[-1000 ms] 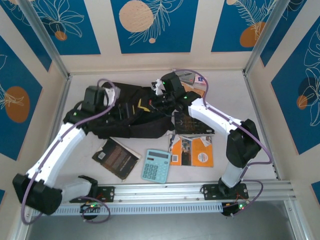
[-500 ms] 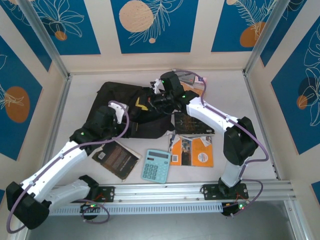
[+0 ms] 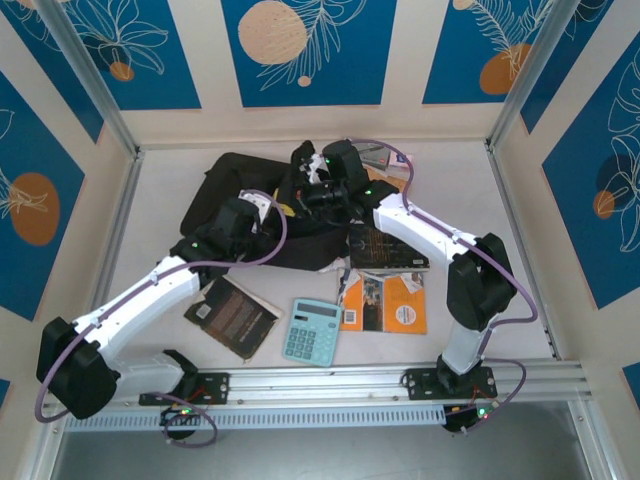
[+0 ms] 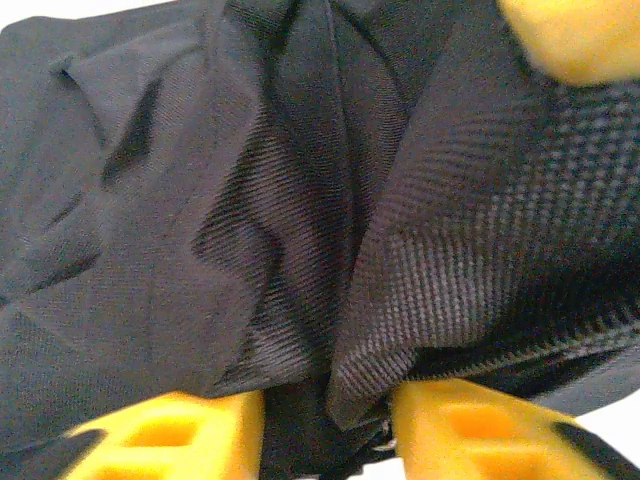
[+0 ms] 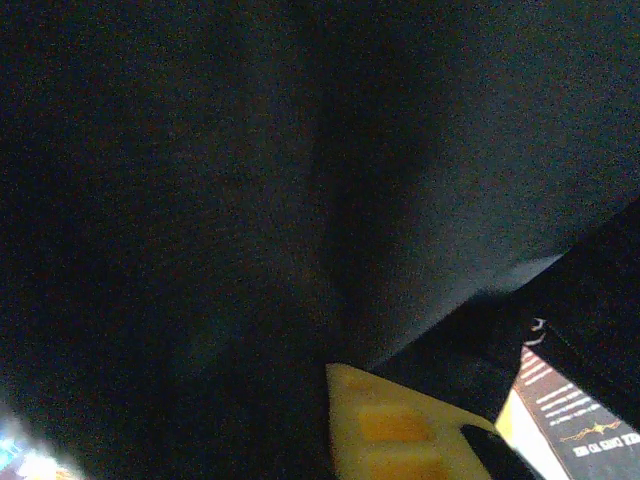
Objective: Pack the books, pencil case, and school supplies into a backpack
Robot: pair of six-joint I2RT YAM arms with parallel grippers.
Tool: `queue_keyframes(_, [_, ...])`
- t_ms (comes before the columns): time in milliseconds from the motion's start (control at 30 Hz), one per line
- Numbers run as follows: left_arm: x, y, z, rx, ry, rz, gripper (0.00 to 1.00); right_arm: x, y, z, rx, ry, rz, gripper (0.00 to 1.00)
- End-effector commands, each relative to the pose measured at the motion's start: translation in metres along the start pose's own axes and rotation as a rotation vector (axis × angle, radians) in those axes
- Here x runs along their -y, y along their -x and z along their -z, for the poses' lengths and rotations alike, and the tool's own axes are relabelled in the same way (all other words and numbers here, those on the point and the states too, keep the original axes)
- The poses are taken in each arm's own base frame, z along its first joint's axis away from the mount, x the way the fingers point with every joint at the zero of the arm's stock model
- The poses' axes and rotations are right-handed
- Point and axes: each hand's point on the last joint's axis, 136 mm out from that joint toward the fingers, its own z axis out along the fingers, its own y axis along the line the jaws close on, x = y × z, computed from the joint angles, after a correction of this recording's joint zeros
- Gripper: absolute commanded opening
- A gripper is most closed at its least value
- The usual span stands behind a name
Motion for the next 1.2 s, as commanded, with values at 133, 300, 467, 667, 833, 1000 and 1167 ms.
queue_keyframes(133, [0.0,0.023,0.009,0.099,-0.005,0.06,0.0,-0.004,-0.019,0.002,-0.047,-0.005,-0.011,0.33])
queue_keyframes(300, [-0.001,0.006,0.007,0.076,0.0,0.086,0.0,0.012,-0.003,0.015,0.045,-0.069,-0.039,0.61])
queue_keyframes(467, [0.0,-0.008,0.008,0.053,-0.017,0.124,0.0,0.032,0.028,0.042,0.165,-0.119,-0.081,0.71])
queue_keyframes(667, [-0.001,-0.023,0.016,0.039,-0.031,0.148,0.0,0.045,0.062,0.066,0.243,-0.093,-0.124,0.73])
queue_keyframes(833, [-0.003,-0.027,0.025,0.046,-0.04,0.163,0.0,0.054,0.083,0.068,0.239,-0.102,-0.159,0.73])
queue_keyframes(1000, [-0.004,-0.03,0.028,0.043,-0.045,0.165,0.0,0.066,0.108,0.063,0.234,-0.083,-0.203,0.72])
queue_keyframes(1167, [-0.002,-0.032,0.035,0.044,-0.071,0.151,0.0,0.066,0.122,0.061,0.23,-0.046,-0.224,0.32])
